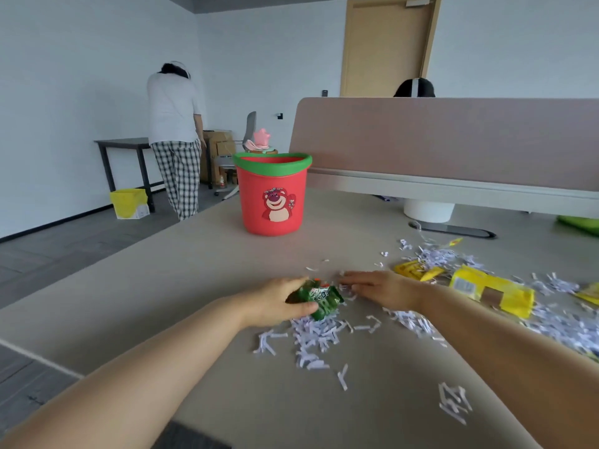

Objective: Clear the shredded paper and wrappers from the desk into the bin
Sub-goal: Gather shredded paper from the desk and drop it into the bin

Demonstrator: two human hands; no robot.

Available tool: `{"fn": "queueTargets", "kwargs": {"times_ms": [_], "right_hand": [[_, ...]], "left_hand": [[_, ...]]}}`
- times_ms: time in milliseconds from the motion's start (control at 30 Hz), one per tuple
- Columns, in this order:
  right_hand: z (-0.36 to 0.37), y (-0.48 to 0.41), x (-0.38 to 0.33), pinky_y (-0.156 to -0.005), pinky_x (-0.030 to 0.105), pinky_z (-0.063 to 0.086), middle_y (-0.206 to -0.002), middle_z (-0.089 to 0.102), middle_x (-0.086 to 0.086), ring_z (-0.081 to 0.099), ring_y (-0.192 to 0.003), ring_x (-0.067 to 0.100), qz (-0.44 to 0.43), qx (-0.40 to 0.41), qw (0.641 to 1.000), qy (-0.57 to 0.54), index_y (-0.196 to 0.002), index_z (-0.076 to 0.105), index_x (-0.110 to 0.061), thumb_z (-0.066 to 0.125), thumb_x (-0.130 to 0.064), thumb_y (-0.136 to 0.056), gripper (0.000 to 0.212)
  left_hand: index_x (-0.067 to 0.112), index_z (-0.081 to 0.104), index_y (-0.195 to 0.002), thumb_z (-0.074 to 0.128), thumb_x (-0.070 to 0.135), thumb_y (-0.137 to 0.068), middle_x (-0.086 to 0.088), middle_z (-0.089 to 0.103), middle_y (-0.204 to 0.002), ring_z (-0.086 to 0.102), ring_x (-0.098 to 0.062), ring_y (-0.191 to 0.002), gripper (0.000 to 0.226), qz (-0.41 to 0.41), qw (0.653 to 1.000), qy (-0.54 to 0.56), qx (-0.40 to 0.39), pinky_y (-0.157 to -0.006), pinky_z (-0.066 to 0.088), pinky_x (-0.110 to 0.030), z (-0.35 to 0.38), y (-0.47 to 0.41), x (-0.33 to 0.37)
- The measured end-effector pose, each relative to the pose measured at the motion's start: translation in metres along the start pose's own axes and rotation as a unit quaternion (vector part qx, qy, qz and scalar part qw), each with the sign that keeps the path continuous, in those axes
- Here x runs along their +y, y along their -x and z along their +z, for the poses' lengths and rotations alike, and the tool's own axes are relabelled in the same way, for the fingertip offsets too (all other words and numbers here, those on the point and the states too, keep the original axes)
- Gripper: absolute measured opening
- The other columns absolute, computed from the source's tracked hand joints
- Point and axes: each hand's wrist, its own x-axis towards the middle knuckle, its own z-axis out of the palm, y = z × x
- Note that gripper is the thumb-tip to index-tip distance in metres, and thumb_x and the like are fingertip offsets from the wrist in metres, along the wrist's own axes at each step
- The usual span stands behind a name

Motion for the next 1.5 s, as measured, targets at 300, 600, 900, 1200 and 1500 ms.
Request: {"fn": "queueTargets", "kwargs": {"times_ms": [300, 600, 900, 1200, 1500], "right_hand": [[-0.019, 0.094, 0.017, -0.115, 0.027, 0.020, -0.148, 0.029, -0.016, 0.023, -0.138, 0.005, 0.019, 0.029, 0.998, 0.055, -0.136, 0.028, -0.044, 0.061, -0.055, -0.075, 0.070], [0.015, 0.133, 0.020, -0.109, 0.046, -0.021, -0.149, -0.030, -0.016, -0.035, -0.135, 0.012, 0.011, -0.050, 0.982, 0.183, -0.125, -0.028, -0.056, 0.046, -0.084, -0.046, 0.111], [0.012, 0.044, 0.019, -0.118, 0.053, -0.001, -0.156, -0.015, -0.009, -0.018, -0.143, 0.022, 0.033, 0.018, 0.983, 0.181, -0.137, -0.011, -0.051, 0.041, -0.081, -0.066, 0.093], [0.006, -0.018, 0.019, -0.103, 0.036, 0.037, -0.133, 0.048, -0.002, 0.042, -0.121, 0.023, -0.040, 0.143, 0.973, 0.177, -0.125, 0.048, -0.034, 0.047, -0.054, -0.084, 0.045], [0.001, -0.025, 0.011, -0.065, 0.035, 0.045, -0.081, 0.066, 0.012, 0.059, -0.072, 0.027, -0.077, 0.147, 0.978, 0.129, -0.087, 0.058, -0.010, 0.049, -0.040, -0.089, 0.031]], "left_hand": [[0.045, -0.022, -0.137, 0.025, 0.099, -0.033, 0.011, -0.030, -0.152, -0.033, -0.016, -0.138, 0.126, 0.068, 0.983, -0.170, -0.026, -0.116, -0.004, -0.053, 0.012, 0.020, 0.016], [0.050, -0.030, -0.124, 0.004, 0.101, -0.025, 0.013, -0.033, -0.150, -0.032, -0.017, -0.138, 0.117, 0.124, 0.967, -0.200, -0.100, -0.117, -0.007, -0.052, 0.027, 0.013, 0.021], [0.022, -0.011, -0.145, 0.030, 0.090, -0.055, 0.007, -0.043, -0.145, -0.039, -0.025, -0.134, 0.120, 0.028, 0.978, -0.202, -0.044, -0.111, -0.004, -0.064, 0.024, -0.036, 0.018], [0.037, 0.020, -0.141, 0.046, 0.060, -0.083, -0.005, 0.039, -0.133, 0.037, -0.027, -0.125, 0.067, 0.071, 0.982, -0.150, 0.094, -0.103, 0.036, -0.038, 0.010, -0.082, 0.005], [0.014, 0.046, -0.082, 0.044, 0.047, -0.091, -0.010, 0.063, -0.079, 0.057, -0.032, -0.075, 0.035, 0.092, 0.979, -0.067, 0.168, -0.058, 0.032, -0.031, 0.008, -0.072, 0.012]]}}
